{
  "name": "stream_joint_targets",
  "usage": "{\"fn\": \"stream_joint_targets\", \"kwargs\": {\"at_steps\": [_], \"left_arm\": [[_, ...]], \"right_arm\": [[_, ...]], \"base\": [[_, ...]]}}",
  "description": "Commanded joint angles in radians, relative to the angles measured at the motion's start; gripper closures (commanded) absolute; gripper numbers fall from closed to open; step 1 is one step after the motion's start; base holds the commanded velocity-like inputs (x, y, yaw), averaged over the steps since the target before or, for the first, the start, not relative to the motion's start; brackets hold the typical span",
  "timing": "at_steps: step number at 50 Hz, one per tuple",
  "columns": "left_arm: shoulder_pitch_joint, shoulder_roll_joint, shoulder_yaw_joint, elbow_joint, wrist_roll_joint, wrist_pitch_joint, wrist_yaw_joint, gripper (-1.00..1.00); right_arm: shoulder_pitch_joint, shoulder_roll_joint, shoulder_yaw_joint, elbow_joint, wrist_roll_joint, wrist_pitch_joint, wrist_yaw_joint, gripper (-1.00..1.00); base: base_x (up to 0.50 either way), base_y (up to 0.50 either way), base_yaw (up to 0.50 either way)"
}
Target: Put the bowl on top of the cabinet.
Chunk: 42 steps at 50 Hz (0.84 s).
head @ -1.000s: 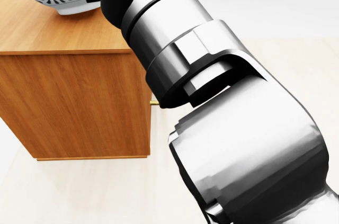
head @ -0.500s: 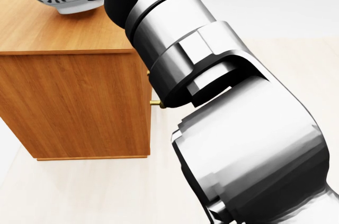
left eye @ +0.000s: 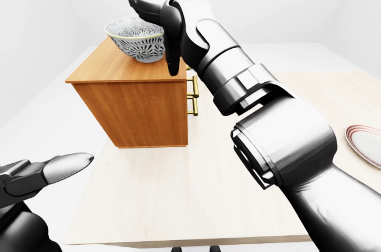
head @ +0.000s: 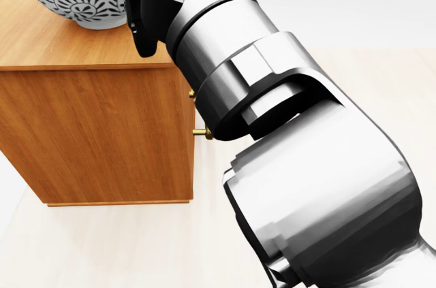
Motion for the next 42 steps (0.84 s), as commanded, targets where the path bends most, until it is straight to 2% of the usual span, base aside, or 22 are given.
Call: {"fn": "stream_joint_targets", "kwargs": {"at_steps": [1,3,4,6,8,9,16,25,26,32,42], "left_arm": [[0.0,0.0,0.002,0.0,-0.002,0.0,0.0,-1.0],[0.0,0.0,0.002,0.0,-0.002,0.0,0.0,-1.0],[-0.001,0.001,0.003,-0.002,-0.003,0.0,0.001,-1.0],[0.0,0.001,0.007,-0.004,-0.006,0.0,0.0,-1.0],[0.0,0.001,0.008,-0.004,-0.007,0.0,0.001,-1.0],[0.0,0.003,0.003,-0.006,-0.005,0.0,0.002,-1.0],[0.0,0.006,0.006,-0.006,-0.011,0.0,0.005,-1.0],[0.002,0.006,0.004,-0.006,-0.009,0.0,0.005,-1.0],[0.007,0.005,0.001,-0.006,-0.006,0.0,0.003,-1.0],[0.011,0.0,-0.005,-0.006,0.003,0.0,-0.001,-1.0],[0.013,-0.002,-0.02,-0.006,0.016,0.0,-0.001,-1.0]], "right_arm": [[-0.076,-0.007,-0.028,-0.005,0.044,0.0,-0.039,-1.0],[-0.077,-0.007,-0.025,-0.004,0.049,0.0,-0.041,-1.0],[-0.143,-0.01,-0.037,-0.014,0.065,0.0,-0.053,-1.0],[-0.197,-0.005,-0.057,-0.02,0.105,0.0,-0.062,-1.0],[-0.2,-0.006,-0.051,-0.017,0.114,0.0,-0.065,-1.0],[-0.257,-0.006,-0.07,-0.036,0.143,0.0,-0.068,-1.0],[-0.257,-0.031,-0.072,-0.04,0.208,0.0,-0.064,-1.0],[-0.257,-0.045,-0.05,-0.042,0.227,0.0,-0.065,-1.0],[-0.257,-0.08,-0.028,-0.054,0.201,0.0,-0.057,-1.0],[-0.257,-0.136,-0.042,-0.047,0.2,0.0,-0.036,-1.0],[-0.257,-0.165,-0.057,-0.06,0.213,0.0,0.0,-1.0]], "base": [[0.0,0.0,0.0],[0.0,0.0,0.0],[0.0,0.0,0.0],[0.0,0.0,0.0],[0.0,0.0,0.0],[0.0,0.0,0.0],[0.0,0.0,0.0],[0.0,0.0,0.0],[0.0,0.0,0.0],[0.0,0.0,0.0],[0.0,0.0,0.0]]}}
